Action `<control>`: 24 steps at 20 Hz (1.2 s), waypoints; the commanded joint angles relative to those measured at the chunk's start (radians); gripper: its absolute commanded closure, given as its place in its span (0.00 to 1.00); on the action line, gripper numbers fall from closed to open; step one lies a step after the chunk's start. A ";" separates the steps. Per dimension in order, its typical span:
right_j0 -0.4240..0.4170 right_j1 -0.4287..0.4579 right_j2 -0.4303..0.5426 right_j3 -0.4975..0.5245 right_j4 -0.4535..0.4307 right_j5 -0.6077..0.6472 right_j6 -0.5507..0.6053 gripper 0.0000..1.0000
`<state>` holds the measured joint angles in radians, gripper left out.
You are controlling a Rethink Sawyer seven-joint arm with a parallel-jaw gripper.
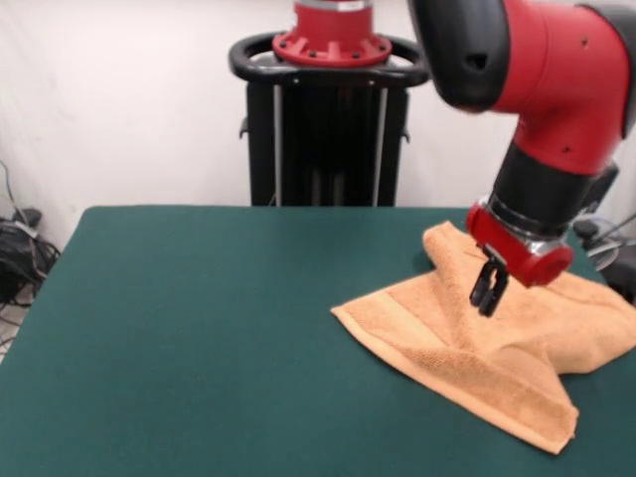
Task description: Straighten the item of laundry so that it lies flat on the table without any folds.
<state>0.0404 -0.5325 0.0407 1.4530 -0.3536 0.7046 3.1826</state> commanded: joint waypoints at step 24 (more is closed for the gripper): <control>-0.052 0.109 0.001 -0.014 -0.182 -0.045 -0.062 1.00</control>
<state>-0.0343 -0.5013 0.0408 1.4428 -0.4722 0.7431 3.1826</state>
